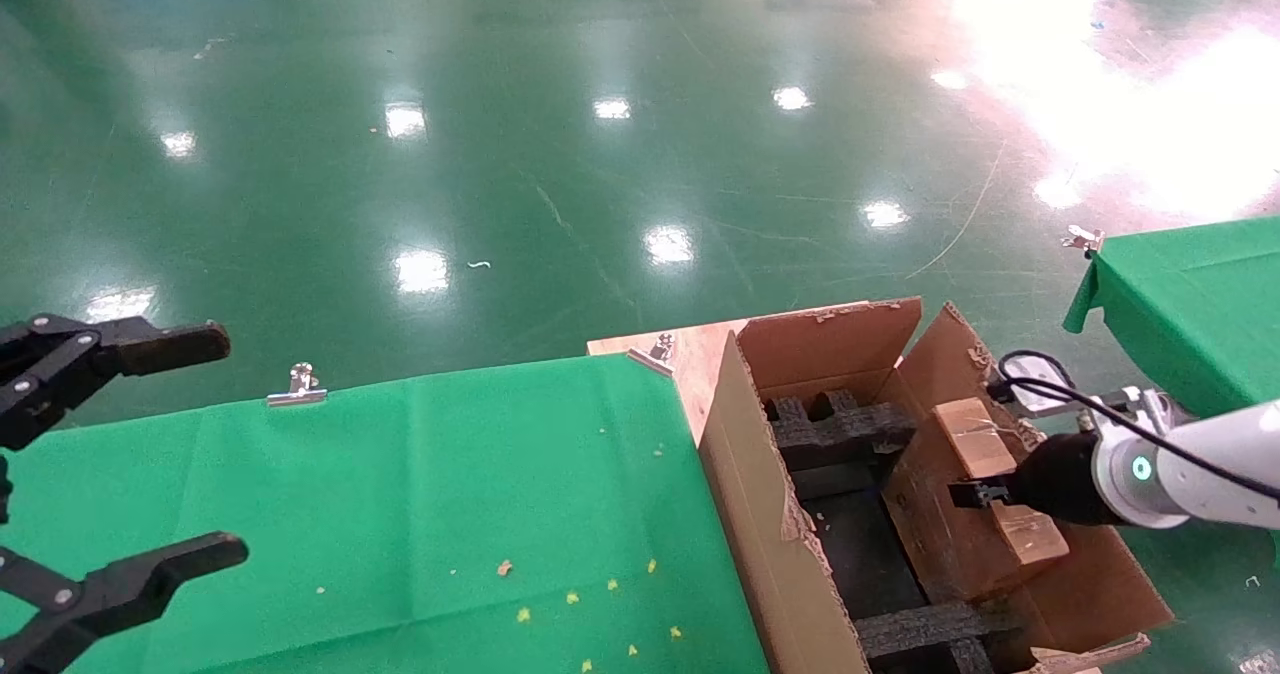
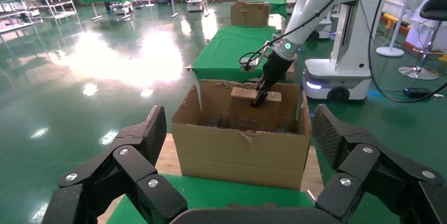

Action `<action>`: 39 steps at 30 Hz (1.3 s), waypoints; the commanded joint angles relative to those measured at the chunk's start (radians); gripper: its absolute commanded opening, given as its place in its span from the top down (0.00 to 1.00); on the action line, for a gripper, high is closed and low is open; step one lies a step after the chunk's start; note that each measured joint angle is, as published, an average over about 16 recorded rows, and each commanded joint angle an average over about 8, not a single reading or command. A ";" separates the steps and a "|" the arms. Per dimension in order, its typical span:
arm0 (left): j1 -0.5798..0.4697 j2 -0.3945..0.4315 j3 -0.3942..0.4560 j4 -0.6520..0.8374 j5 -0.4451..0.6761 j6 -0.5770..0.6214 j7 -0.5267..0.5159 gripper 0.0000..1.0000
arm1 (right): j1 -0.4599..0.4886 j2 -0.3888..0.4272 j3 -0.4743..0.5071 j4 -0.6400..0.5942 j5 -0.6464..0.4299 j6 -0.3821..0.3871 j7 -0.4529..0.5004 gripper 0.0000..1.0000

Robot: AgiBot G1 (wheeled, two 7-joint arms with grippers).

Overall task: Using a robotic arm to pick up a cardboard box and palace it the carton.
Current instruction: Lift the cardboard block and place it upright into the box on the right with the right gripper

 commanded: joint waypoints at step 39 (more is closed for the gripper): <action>0.000 0.000 0.000 0.000 0.000 0.000 0.000 0.00 | -0.129 -0.174 -0.010 -0.462 0.333 0.179 -0.498 0.74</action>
